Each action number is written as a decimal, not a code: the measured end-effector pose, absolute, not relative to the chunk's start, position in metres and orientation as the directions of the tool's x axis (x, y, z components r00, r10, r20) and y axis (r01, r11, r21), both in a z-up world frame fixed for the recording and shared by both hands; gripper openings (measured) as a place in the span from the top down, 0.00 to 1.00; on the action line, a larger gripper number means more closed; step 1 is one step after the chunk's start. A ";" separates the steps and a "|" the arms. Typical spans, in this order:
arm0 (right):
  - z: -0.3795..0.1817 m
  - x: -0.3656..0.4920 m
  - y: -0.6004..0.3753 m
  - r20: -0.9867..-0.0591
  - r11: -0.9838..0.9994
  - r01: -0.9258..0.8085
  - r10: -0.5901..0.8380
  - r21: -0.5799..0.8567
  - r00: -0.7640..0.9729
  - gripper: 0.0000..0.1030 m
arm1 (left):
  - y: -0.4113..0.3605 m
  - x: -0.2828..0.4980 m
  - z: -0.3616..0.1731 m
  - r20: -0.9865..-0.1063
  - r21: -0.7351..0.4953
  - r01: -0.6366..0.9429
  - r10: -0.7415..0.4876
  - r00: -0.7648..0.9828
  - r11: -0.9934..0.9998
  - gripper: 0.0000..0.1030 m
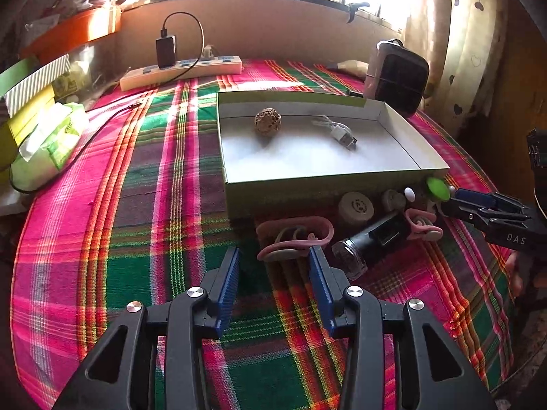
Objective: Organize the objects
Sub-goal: 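Move both grippers back toward the remaining items beside the box, then grasp the white round gadget with the right gripper while the left grasps the pink earhook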
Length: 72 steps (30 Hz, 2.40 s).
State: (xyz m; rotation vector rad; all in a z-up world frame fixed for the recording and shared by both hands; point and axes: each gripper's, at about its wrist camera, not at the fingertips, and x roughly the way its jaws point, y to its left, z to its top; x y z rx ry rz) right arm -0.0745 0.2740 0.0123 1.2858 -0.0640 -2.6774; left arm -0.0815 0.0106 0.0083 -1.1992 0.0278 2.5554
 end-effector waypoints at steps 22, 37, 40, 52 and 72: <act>0.011 -0.078 0.278 -0.777 -0.995 0.092 -0.092 0.044 -0.622 0.58 | 0.026 -0.078 0.008 -0.748 -0.162 -0.401 0.378 -0.545 -0.901 0.61; 0.017 -0.063 0.285 -0.753 -0.989 0.087 -0.149 0.121 -0.641 0.71 | 0.015 -0.069 0.021 -0.711 -0.125 -0.376 0.347 -0.611 -0.918 0.61; 0.017 -0.063 0.284 -0.753 -0.989 0.087 -0.148 0.119 -0.641 0.71 | 0.018 -0.076 0.016 -0.728 -0.105 -0.378 0.330 -0.601 -0.920 0.61; 0.016 -0.066 0.287 -0.750 -0.982 0.084 -0.183 0.168 -0.636 0.71 | 0.028 -0.095 0.006 -0.761 -0.075 -0.357 0.284 -0.583 -0.931 0.61; 0.015 -0.069 0.287 -0.746 -0.977 0.086 -0.206 0.197 -0.633 0.71 | 0.032 -0.101 0.005 -0.765 -0.051 -0.330 0.249 -0.593 -0.943 0.71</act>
